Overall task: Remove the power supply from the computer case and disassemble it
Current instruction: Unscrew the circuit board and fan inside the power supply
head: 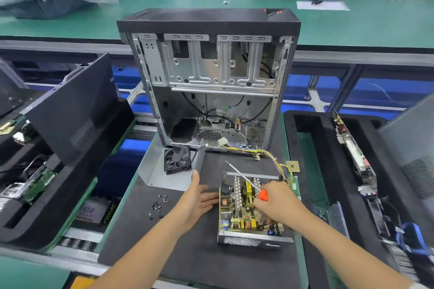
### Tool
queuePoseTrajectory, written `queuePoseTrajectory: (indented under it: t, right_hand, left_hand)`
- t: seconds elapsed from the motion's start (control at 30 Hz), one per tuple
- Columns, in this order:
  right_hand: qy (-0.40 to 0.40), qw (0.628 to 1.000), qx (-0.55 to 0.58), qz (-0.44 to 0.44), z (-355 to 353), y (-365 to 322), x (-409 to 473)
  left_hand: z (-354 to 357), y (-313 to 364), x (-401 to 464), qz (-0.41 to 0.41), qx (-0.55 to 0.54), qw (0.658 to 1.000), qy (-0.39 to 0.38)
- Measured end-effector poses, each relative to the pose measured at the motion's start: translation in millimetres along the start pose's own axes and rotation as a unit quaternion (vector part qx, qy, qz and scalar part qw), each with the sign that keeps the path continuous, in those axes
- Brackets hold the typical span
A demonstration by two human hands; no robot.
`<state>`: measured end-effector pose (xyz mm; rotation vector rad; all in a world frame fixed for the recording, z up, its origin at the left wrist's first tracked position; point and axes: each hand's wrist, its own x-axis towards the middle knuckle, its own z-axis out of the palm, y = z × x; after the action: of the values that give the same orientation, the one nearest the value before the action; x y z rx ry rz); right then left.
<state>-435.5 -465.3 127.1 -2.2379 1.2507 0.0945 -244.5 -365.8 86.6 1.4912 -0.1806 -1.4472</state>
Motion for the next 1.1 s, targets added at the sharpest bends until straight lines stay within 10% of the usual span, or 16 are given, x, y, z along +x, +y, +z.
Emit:
queuePoseTrajectory:
  t: [0.8,1.1]
  right_hand:
    - [-0.045,0.988,0.145,0.014,-2,-5,-3]
    - [-0.116,0.949,0.280,0.083,-42,-2,11]
  left_hand:
    - [-14,-27,1,-0.021,-0.205,0.976,-0.070]
    - [4,-24,-9,0.058,-0.096,0.981,-0.159]
